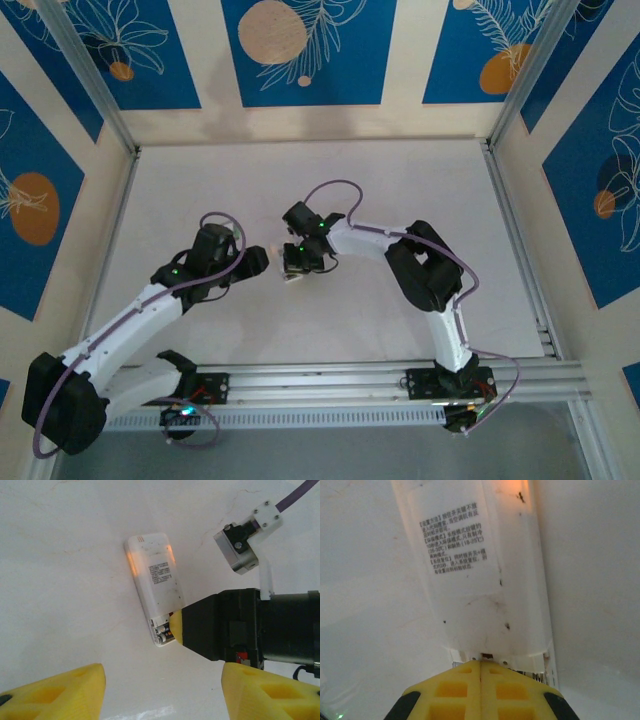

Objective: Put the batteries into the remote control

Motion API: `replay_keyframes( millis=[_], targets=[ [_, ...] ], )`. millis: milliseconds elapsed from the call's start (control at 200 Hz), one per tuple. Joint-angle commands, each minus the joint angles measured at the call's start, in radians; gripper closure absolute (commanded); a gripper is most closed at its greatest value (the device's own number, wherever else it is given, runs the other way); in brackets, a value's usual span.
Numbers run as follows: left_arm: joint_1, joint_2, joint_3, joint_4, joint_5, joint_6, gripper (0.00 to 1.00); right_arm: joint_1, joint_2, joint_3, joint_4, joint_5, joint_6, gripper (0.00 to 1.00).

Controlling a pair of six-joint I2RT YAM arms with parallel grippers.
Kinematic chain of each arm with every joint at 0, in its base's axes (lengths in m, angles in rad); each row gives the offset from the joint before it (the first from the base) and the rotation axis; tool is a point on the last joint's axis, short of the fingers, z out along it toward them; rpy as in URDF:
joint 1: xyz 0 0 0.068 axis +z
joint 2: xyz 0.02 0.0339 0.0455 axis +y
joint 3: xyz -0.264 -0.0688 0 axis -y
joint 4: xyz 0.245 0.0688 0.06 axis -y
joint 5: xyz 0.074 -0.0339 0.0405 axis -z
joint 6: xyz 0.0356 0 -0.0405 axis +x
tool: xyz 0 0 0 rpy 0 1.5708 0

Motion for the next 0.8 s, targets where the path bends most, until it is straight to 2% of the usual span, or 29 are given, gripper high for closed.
replay_keyframes(
  millis=[0,425,795],
  targets=[
    [0.009,0.003,-0.006,0.018,-0.004,-0.005,0.37,0.005,0.031,-0.03,0.002,-0.013,0.01,0.98],
    [0.009,0.003,-0.023,0.027,-0.001,-0.008,0.36,0.011,-0.05,-0.02,-0.027,-0.008,-0.011,0.97],
    [0.01,0.006,-0.023,0.03,0.002,-0.008,0.34,0.006,-0.016,-0.041,-0.009,-0.003,-0.009,0.97]
  ],
)
